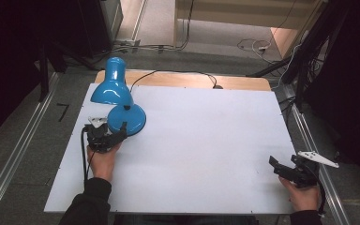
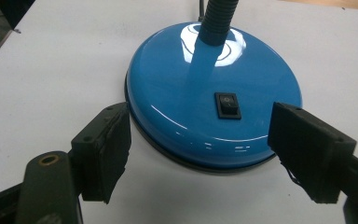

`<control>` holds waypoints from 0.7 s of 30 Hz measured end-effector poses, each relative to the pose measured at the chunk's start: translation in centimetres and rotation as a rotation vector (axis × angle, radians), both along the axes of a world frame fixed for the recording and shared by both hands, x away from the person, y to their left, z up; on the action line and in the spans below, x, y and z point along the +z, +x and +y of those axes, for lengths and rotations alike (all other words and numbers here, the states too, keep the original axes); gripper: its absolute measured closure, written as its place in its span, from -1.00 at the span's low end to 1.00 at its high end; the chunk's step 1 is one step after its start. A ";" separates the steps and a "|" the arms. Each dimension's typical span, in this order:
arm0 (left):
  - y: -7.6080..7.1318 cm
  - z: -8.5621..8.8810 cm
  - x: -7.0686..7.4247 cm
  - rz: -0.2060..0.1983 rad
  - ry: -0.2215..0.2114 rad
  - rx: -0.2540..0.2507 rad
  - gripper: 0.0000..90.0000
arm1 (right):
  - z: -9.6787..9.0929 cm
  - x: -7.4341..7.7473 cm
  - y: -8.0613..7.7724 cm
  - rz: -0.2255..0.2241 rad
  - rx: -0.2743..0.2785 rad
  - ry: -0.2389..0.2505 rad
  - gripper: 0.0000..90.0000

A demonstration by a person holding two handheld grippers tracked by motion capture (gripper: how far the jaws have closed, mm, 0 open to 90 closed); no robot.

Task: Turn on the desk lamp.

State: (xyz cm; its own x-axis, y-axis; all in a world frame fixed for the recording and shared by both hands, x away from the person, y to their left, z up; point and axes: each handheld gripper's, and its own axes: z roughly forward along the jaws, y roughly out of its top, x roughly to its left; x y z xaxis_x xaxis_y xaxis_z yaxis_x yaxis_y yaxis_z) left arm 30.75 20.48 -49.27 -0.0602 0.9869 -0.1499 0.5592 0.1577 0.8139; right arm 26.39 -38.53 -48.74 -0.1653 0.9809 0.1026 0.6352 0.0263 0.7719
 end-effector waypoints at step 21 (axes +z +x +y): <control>0.8 -0.4 -0.5 -0.051 -0.035 -0.051 0.42 | 0.0 0.0 0.0 0.002 -0.002 0.000 -0.81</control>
State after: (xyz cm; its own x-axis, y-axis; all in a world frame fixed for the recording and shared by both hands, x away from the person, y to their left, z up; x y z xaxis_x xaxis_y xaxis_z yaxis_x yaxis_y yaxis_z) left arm 31.51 20.07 -49.74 -0.0017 0.9826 -0.1859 0.5251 0.1591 0.8360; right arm 26.42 -38.50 -48.76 -0.1631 0.9813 0.1025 0.6369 0.0254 0.7705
